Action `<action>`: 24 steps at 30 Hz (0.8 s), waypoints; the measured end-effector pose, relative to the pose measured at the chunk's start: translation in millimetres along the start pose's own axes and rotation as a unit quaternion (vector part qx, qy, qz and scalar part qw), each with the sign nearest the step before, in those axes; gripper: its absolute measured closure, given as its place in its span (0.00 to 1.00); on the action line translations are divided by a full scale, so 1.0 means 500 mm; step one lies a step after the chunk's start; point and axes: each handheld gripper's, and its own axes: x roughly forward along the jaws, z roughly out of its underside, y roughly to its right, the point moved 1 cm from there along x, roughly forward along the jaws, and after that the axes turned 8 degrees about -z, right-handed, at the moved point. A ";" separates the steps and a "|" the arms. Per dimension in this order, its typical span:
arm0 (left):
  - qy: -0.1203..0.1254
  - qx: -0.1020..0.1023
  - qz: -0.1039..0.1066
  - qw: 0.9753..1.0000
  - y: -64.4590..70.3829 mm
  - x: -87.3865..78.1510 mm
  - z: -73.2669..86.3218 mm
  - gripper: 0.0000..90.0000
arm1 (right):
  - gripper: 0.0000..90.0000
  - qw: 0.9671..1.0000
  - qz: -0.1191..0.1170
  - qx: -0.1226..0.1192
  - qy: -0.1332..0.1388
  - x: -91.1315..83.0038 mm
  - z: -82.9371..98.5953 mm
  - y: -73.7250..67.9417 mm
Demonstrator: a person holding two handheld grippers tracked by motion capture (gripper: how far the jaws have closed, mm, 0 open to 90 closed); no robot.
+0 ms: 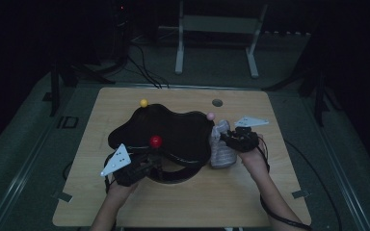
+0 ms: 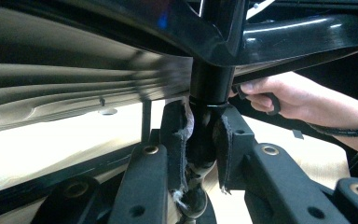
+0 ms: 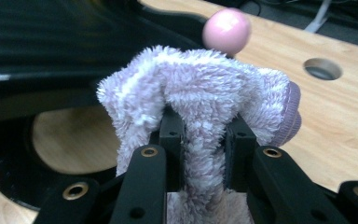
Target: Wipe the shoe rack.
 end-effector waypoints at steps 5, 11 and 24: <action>0.001 0.000 0.001 1.000 0.000 0.000 0.000 0.84 | 0.82 1.000 0.007 0.008 0.014 0.005 -0.013 0.010; 0.000 0.002 -0.002 1.000 0.000 -0.001 0.000 0.84 | 0.82 1.000 0.010 0.020 -0.005 0.030 0.014 0.018; 0.003 0.002 0.002 1.000 -0.002 -0.001 0.001 0.84 | 0.82 0.999 0.013 0.029 -0.001 0.042 -0.003 0.041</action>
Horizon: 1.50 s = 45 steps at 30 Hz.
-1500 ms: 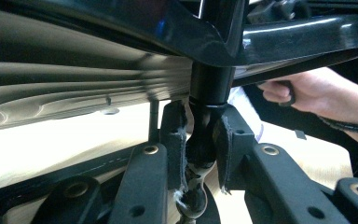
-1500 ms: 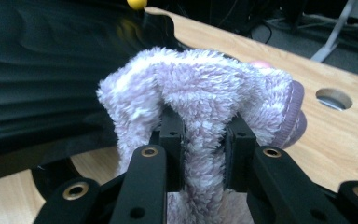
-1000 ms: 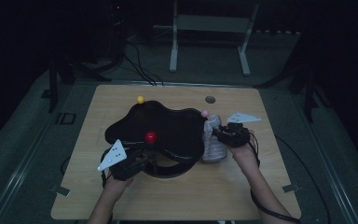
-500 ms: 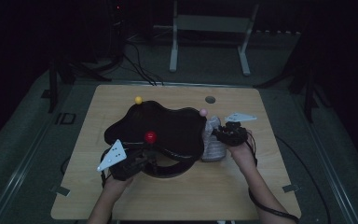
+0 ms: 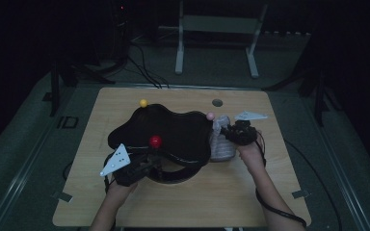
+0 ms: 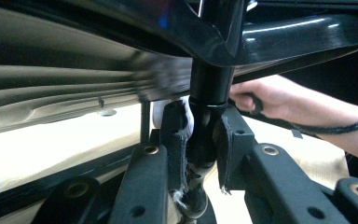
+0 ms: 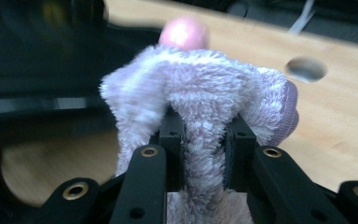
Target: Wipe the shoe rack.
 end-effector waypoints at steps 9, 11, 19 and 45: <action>0.000 -0.001 0.003 1.000 -0.001 0.000 0.000 0.84 | 0.82 1.000 0.004 0.008 0.023 -0.019 -0.016 0.019; 0.001 -0.001 0.004 1.000 -0.001 -0.001 0.001 0.84 | 0.82 1.000 0.003 0.008 0.023 -0.016 -0.018 0.021; 0.003 -0.002 0.000 1.000 0.000 -0.001 0.001 0.84 | 0.82 0.999 -0.023 0.020 -0.045 0.041 0.043 0.015; 0.005 -0.001 0.009 1.000 -0.003 -0.002 0.003 0.84 | 0.81 0.999 0.028 0.044 0.006 0.092 0.042 -0.004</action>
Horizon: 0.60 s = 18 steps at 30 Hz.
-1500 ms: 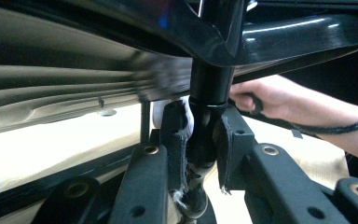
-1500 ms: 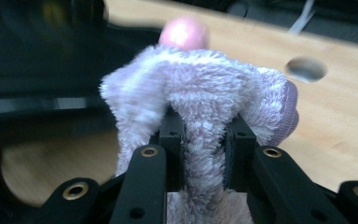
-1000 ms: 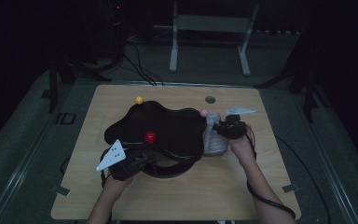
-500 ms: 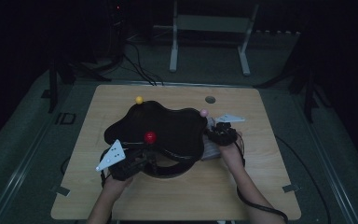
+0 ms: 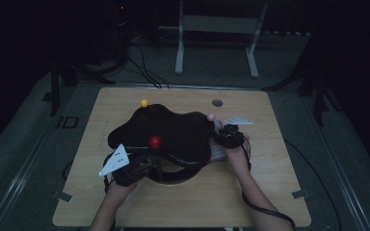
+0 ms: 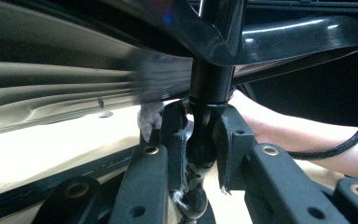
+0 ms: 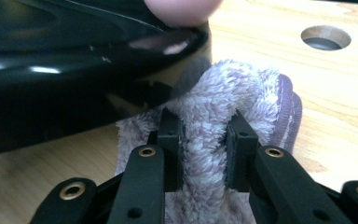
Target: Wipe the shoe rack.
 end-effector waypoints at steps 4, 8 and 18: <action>0.001 0.000 -0.002 1.000 0.001 0.001 0.000 0.84 | 0.81 1.000 0.008 0.005 -0.025 0.023 0.016 0.003; 0.000 0.001 -0.002 1.000 0.001 0.001 0.000 0.84 | 0.81 1.000 0.010 -0.003 -0.015 0.018 0.005 0.000; 0.002 0.002 -0.001 1.000 0.001 0.001 0.000 0.84 | 0.80 1.000 0.007 0.006 -0.022 0.033 0.023 0.009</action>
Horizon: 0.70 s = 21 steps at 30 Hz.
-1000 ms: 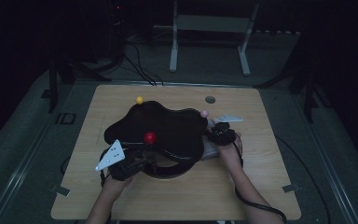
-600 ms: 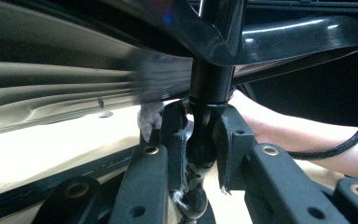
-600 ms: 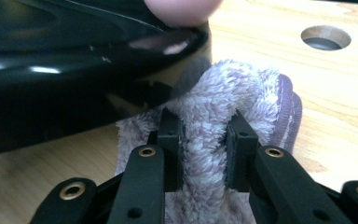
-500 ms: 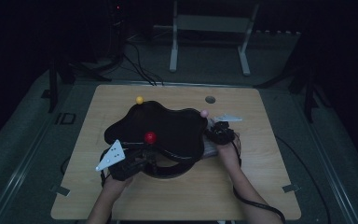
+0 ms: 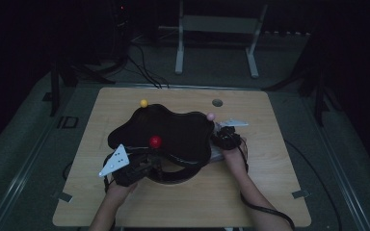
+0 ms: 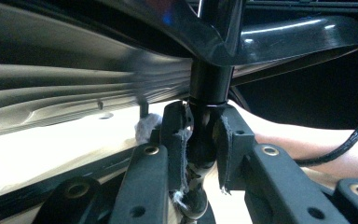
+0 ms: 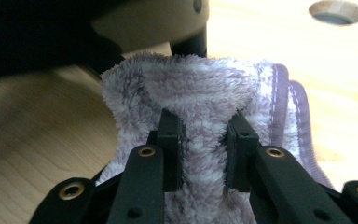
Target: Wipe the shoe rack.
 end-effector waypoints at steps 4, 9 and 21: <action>-0.002 -0.001 -0.001 1.000 0.000 0.000 -0.001 0.84 | 0.81 1.000 -0.002 0.004 0.017 -0.018 -0.010 -0.010; -0.002 0.000 0.001 1.000 0.000 0.000 -0.001 0.84 | 0.80 0.999 0.001 -0.007 0.039 -0.034 -0.023 -0.012; -0.004 -0.001 -0.003 1.000 0.001 0.000 -0.001 0.84 | 0.80 1.000 -0.018 -0.006 -0.004 0.002 0.016 0.012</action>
